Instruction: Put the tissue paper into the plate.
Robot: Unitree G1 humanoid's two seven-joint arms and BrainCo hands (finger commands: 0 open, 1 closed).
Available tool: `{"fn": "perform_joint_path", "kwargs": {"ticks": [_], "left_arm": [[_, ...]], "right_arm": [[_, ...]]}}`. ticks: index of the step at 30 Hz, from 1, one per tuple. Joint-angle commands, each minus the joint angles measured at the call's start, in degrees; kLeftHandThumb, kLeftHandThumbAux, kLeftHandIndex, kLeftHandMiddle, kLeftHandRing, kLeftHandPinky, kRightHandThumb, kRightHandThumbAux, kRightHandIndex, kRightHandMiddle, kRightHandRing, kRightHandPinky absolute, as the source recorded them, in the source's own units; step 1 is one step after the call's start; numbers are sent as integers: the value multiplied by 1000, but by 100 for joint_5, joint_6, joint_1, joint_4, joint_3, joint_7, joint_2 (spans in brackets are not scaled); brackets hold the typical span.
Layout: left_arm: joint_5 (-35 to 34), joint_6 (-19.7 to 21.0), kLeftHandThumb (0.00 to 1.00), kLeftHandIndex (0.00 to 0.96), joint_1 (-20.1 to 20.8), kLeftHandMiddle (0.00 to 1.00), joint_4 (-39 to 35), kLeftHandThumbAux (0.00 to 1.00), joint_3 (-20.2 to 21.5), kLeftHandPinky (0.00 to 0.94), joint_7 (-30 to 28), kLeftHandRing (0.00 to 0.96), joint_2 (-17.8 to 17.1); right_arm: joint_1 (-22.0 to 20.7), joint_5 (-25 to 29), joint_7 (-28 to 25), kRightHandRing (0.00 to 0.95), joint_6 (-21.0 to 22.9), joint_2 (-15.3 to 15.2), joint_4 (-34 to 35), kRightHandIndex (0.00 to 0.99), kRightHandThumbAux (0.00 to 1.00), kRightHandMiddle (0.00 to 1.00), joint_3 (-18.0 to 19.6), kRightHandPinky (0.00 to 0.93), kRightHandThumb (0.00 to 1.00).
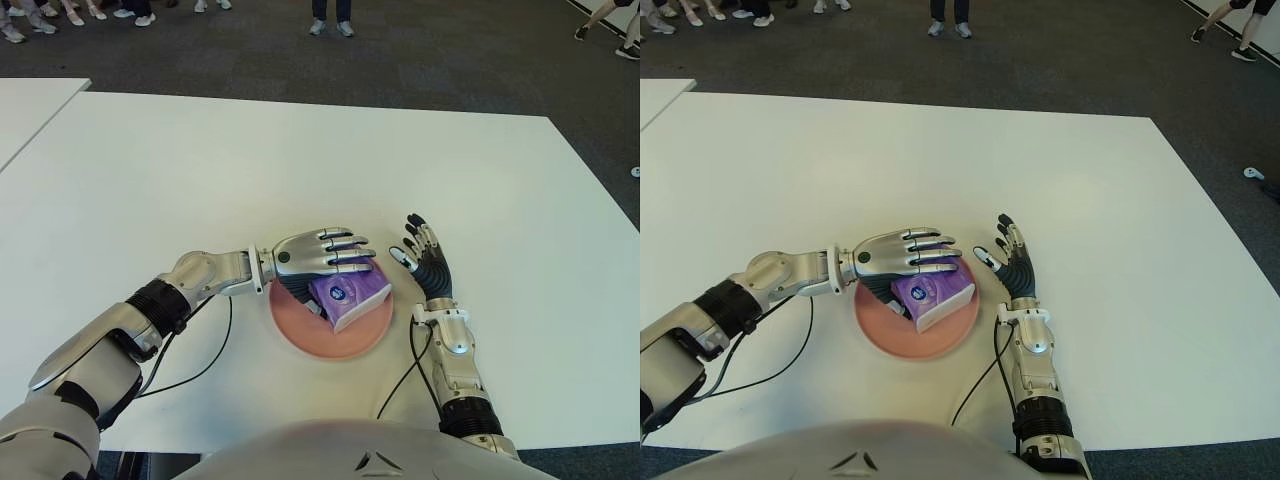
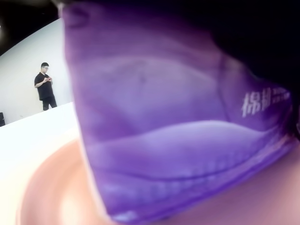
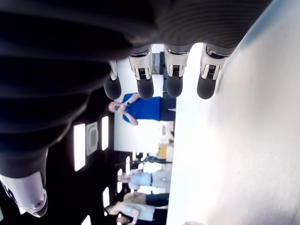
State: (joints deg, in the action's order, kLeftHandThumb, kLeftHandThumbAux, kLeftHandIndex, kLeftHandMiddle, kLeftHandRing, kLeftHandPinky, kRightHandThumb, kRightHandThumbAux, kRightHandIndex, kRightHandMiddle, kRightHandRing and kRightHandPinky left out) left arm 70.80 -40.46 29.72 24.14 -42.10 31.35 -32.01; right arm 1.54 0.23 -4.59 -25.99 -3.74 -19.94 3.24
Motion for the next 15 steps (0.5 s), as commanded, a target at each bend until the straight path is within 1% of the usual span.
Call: {"fn": "perform_joint_path", "kwargs": {"ticks": [1,12,15], "left_arm": [[27,48,0,0,-129,0,9,350,-71,0,-64,0,-105],[17,36,0,0,-111,0,-21,341,-31,0,-16,0,-179],[-131,-61,0,0,-71,0,-98,340,63,0,-125,0,-263]], "right_arm": [[173,62,-42,0,115,18,-202,0,627,0,-4,0,0],[153,72,-95,0,88,14,-245,0,627,0,6,0,0],[138,55,-93,0,74,4,-271,0,631,0,8,0,0]]}}
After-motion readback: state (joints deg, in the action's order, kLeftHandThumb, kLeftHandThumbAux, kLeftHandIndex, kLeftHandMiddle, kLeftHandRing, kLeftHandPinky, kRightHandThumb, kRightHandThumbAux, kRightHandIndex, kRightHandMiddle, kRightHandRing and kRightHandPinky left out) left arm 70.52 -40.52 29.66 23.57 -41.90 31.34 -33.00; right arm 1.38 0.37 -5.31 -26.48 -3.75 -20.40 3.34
